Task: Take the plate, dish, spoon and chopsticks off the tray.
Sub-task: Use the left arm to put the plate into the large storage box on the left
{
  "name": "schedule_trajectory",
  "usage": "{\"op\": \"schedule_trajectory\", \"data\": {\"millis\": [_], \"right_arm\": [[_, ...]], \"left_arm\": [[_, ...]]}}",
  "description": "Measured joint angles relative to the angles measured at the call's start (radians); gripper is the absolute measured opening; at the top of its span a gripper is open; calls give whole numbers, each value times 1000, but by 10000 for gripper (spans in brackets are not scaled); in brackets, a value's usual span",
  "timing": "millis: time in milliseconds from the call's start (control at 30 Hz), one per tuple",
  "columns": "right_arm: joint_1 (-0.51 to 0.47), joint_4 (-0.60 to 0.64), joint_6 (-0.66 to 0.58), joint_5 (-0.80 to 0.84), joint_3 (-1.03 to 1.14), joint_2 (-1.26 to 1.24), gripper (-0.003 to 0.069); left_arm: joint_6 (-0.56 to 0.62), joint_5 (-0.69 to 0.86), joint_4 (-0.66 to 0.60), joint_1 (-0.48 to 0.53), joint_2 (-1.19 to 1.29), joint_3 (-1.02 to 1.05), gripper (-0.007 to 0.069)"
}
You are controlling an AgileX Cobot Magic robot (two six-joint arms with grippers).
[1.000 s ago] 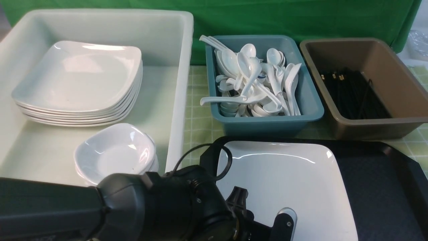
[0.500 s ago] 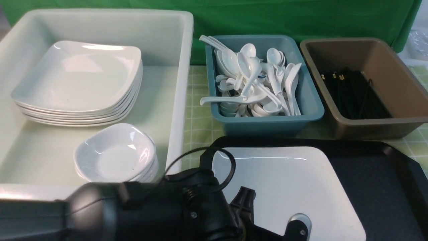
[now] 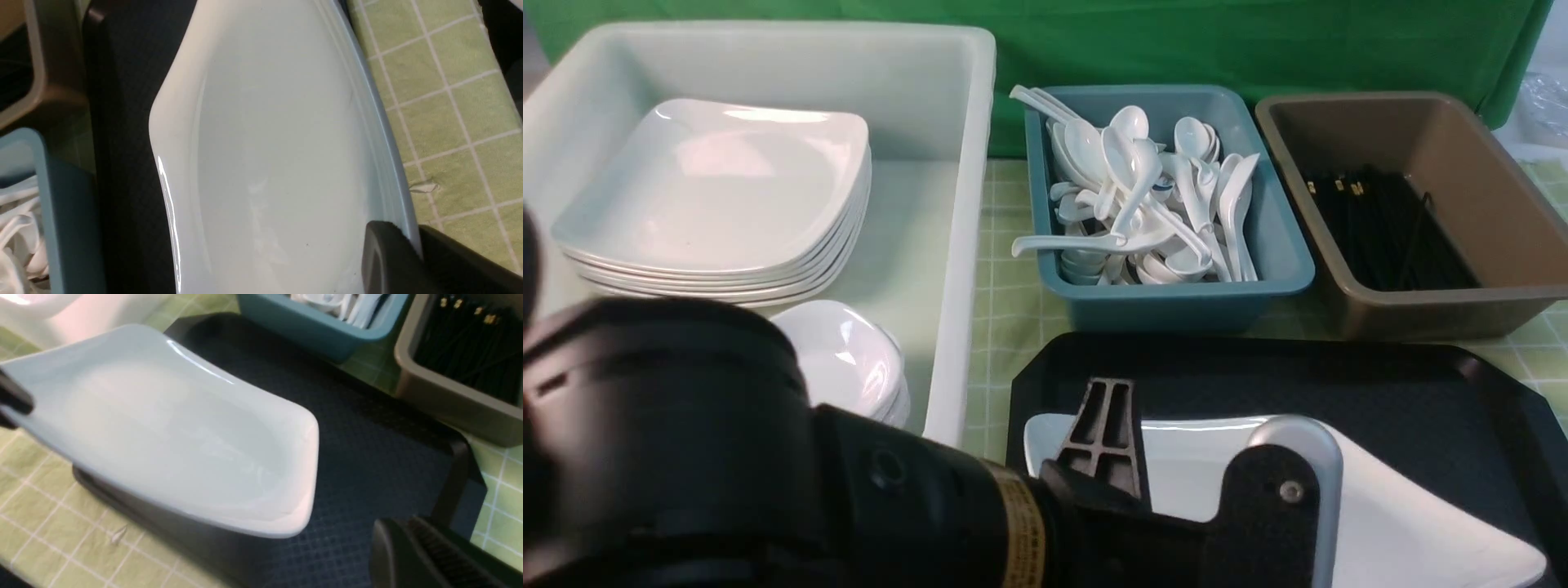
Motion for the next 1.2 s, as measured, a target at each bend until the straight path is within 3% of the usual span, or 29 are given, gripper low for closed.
{"op": "schedule_trajectory", "data": {"millis": [167, 333, 500, 700, 900, 1033, 1200], "right_arm": [[0, -85, 72, -1, -20, 0, 76], [0, -109, 98, -30, -22, 0, 45], [0, -112, 99, -87, -22, 0, 23], [0, -112, 95, -121, -22, 0, 23], [0, -111, 69, -121, -22, 0, 23], [0, -106, 65, -121, -22, 0, 23], [0, -82, 59, -121, -22, 0, 23]], "left_arm": [[-74, -3, 77, 3, -47, -9, 29], [-226, 4, 264, 62, -60, -77, 29], [-244, 3, 329, 211, -63, -179, 29], [-167, 0, 342, 513, -28, -210, 29], [-173, 9, 338, 819, 102, -210, 29], [-195, -33, 347, 932, 185, -210, 29], [-229, -64, 408, 971, 277, -210, 29]]}}
